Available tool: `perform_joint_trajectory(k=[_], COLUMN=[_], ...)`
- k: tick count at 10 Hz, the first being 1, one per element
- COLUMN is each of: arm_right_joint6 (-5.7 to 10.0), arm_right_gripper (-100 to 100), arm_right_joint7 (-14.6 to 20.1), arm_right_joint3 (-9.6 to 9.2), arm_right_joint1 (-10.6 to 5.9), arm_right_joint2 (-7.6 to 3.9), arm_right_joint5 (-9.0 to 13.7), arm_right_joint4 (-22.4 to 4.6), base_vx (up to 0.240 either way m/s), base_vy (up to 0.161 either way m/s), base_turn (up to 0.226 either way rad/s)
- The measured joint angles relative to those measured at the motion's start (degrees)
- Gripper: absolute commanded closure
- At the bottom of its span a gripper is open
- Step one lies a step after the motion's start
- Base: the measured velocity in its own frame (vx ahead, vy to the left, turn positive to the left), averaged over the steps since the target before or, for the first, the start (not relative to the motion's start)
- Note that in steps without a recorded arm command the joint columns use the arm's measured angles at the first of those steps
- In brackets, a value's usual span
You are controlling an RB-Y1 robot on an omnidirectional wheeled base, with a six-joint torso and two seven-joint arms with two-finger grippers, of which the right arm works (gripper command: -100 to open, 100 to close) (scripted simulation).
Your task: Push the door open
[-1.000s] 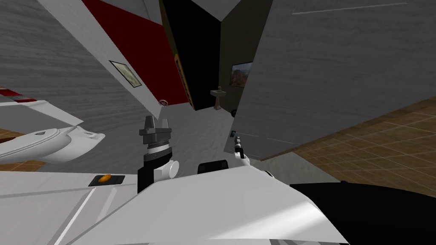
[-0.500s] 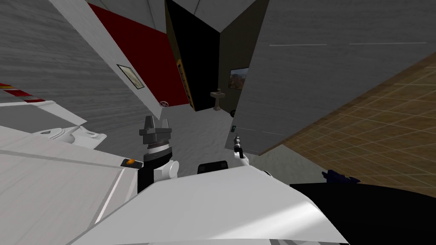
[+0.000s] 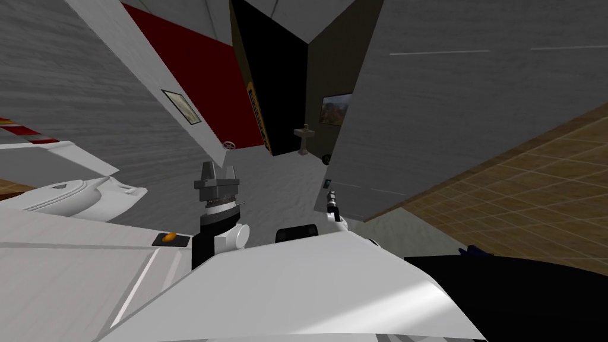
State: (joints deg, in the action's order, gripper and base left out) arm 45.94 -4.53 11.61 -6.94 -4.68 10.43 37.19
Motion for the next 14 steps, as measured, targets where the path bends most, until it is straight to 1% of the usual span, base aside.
perform_joint_trajectory(k=[2, 3, 4, 5, 7, 10, 11, 12, 13, 14], arm_right_joint6=[0.66, 0.81, 1.08, 1.24, 1.09, 0.96, 0.95, 0.33, 0.07, 0.51], arm_right_gripper=[-100, -100, -100, 100, 100, 100, 100, 100, 100, 100], arm_right_joint7=[-0.1, -0.1, -0.2, -0.2, -0.2, -0.2, -0.2, -0.4, -0.5, -0.6], arm_right_joint3=[0.27, 0.36, 0.47, 0.46, 0.49, 0.43, 0.43, 0.64, 0.95, 1.44], arm_right_joint1=[-0.02, 0.3, 0.33, 0.36, 0.23, 0.4, 0.42, 1.07, 1.08, 0.46], arm_right_joint2=[-0.03, 0.09, 0.23, 0.28, 0.16, 0.27, 0.29, 0.47, 0.48, 0.27], arm_right_joint5=[0.2, 0.2, 0.3, 0.3, 0.3, 0.2, 0.3, 0.4, 0.6, 1.0], arm_right_joint4=[-0.5, -0.1, -0.3, -0.3, -0.3, -0.4, -0.4, 0.4, 0.1, -1.2], base_vx=[0.273, 0.21, 0.075, -0.013, -0.024, -0.007, 0.094, 0.157, 0.195, 0.246], base_vy=[-0.066, -0.069, -0.024, 0.007, 0.007, 0.003, 0.017, 0.002, 0.002, 0.027], base_turn=[0.039, 0.028, -0.001, 0.004, 0.004, -0.001, -0.029, -0.043, -0.045, -0.049])
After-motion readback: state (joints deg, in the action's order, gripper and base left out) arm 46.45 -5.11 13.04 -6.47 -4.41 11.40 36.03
